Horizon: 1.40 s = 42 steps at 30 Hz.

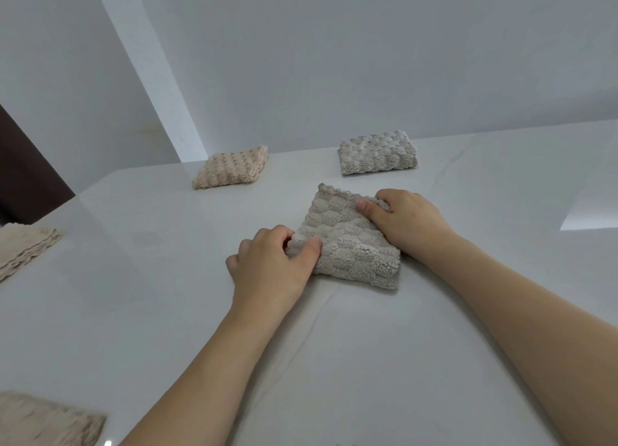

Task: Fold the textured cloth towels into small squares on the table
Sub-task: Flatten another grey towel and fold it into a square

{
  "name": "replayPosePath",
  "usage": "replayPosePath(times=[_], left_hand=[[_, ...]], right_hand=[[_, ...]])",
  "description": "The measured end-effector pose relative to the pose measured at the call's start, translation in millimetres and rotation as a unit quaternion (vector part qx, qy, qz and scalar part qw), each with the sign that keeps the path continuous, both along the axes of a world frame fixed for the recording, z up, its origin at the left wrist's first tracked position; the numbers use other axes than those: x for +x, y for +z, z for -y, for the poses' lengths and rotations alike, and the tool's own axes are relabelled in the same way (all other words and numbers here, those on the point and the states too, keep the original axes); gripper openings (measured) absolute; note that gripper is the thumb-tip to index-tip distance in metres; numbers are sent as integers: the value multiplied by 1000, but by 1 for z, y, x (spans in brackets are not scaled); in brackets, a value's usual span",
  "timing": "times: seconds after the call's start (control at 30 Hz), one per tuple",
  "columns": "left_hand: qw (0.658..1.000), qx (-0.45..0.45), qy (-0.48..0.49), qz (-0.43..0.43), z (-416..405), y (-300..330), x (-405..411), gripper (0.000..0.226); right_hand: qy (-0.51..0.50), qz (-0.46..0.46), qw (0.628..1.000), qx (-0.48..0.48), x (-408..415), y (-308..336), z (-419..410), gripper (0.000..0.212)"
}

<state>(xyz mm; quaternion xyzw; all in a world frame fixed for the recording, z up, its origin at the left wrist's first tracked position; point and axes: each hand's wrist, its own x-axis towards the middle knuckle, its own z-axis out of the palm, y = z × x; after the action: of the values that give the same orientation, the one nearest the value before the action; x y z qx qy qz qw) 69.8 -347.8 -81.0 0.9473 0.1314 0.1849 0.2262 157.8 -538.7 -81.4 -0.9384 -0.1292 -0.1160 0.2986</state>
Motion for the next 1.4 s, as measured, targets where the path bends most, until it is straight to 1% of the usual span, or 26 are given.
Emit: replayPosePath(times=[0.13, 0.2, 0.3, 0.4, 0.5, 0.6, 0.7, 0.77, 0.8, 0.87, 0.9, 0.93, 0.97, 1.0, 1.03, 1.07, 1.1, 1.17, 1.23, 1.27, 1.33, 1.4], left_hand=[[994, 64, -24, 88, 3, -3, -2, 23], [988, 70, -50, 125, 4, -5, -2, 18], [982, 34, -104, 155, 4, -6, -2, 18], [977, -33, -150, 149, 4, -3, -7, 15], [982, -99, -122, 101, 2, -1, -6, 16], [988, -128, -73, 52, 1, 1, -1, 17], [976, -202, -41, 75, 0, 3, 1, 20], [971, -220, -18, 88, -2, 4, 1, 21], [977, -197, -12, 79, -2, 4, 1, 19], [993, -96, -2, 74, 0, 2, 0, 15], [995, -42, -8, 94, 1, 3, -3, 15], [991, -4, -39, 132, 4, 5, -7, 21], [980, 17, -100, 170, 9, 8, -12, 25], [966, 29, -173, 191, 16, 10, -19, 24], [952, 42, -238, 189, 25, 10, -24, 19], [943, 64, -277, 170, 33, 8, -28, 11], [943, 85, -287, 144, 41, 5, -29, 12], [957, 113, -251, 89, 52, 0, -26, 34], [967, 125, -208, 74, 54, -3, -20, 44], [969, 128, -193, 79, 54, -3, -19, 42], [971, 143, -172, 82, 53, -4, -18, 30], [974, 153, -151, 75, 53, -3, -19, 20]], right_hand=[[-7, 6, 1000, 1, 2, -2, 0, 51], [-9, 4, 1000, 3, 2, -2, -1, 52], [-11, 1, 1000, 4, 2, -1, -1, 52], [-15, 6, 1000, -1, 3, -2, -1, 51], [-17, 9, 1000, -6, 2, -2, -2, 52], [-18, 8, 1000, -13, 1, -1, -2, 54], [-26, 7, 999, -29, 0, -1, -2, 53], [-27, 4, 999, -39, 0, 0, -3, 52], [-26, 1, 999, -39, 0, 0, -3, 52], [-22, -11, 999, -28, 0, 1, -2, 51], [-19, -18, 999, -22, 1, 2, -2, 50], [-18, -24, 999, -18, 1, 2, -2, 49], [-19, -28, 999, -16, 1, 2, -2, 49], [-20, -30, 999, -14, 1, 2, -2, 49], [-20, -31, 999, -11, 1, 1, -2, 50], [-19, -31, 999, -8, 1, 1, -2, 51], [-17, -33, 999, -3, 1, 1, -2, 51], [-17, -39, 999, 5, 0, 3, -3, 51], [-24, -37, 999, 18, -1, 4, -3, 51], [-28, -34, 999, 27, -2, 4, -4, 51], [-34, -31, 998, 36, -2, 3, -4, 51], [-39, -29, 999, 22, -2, 3, -6, 49]])
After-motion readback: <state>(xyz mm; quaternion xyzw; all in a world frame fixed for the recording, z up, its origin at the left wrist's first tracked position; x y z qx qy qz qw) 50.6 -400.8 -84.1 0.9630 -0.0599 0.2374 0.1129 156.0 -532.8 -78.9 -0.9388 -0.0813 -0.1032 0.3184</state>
